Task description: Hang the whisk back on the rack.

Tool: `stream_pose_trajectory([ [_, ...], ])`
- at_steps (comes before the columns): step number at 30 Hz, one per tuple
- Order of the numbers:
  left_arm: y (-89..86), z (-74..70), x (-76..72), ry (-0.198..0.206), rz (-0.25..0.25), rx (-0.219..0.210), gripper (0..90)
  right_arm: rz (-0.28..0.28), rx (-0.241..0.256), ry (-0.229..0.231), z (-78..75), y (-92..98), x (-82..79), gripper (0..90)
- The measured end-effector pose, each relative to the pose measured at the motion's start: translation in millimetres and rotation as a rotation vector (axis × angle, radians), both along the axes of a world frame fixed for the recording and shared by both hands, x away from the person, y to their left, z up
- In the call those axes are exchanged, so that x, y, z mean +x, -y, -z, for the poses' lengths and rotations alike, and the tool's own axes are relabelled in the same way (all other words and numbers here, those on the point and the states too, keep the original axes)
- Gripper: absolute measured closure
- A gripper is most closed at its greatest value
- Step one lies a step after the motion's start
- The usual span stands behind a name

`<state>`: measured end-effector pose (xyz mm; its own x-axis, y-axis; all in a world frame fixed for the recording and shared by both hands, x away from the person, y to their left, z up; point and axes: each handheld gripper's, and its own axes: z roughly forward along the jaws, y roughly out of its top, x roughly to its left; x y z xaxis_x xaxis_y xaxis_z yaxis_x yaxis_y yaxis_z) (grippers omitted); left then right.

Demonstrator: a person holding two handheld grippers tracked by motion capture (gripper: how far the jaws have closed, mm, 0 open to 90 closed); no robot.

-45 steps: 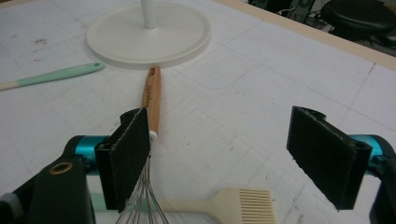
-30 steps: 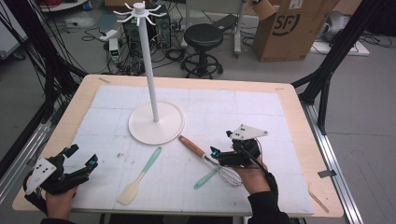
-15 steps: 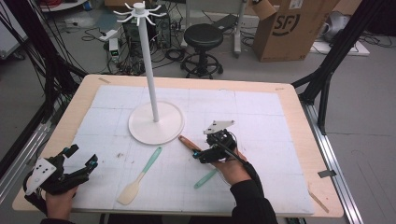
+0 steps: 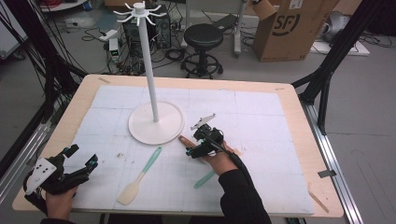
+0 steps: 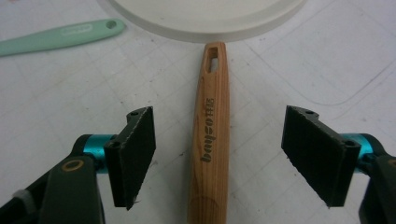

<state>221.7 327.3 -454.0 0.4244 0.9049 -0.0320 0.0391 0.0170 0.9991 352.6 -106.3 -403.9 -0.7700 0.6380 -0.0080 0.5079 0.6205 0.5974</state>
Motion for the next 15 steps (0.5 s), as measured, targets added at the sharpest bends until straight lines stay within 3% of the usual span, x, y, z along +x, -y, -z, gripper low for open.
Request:
stream_pose_trajectory([
  [6, -0.3, 0.0, 0.1, -0.001, 0.002, -0.001, 19.5, -0.005, -0.082, -0.047, 14.3, -7.2, 8.5, 38.9],
  [12, -0.1, -0.1, 0.3, -0.004, 0.002, 0.0, 19.6, -0.015, -0.099, -0.068, 17.3, -8.0, 10.6, 48.2],
  [15, 0.0, -0.1, 0.4, -0.003, 0.002, 0.0, 19.6, -0.024, -0.097, -0.081, 17.0, -9.0, 10.1, 57.0],
])
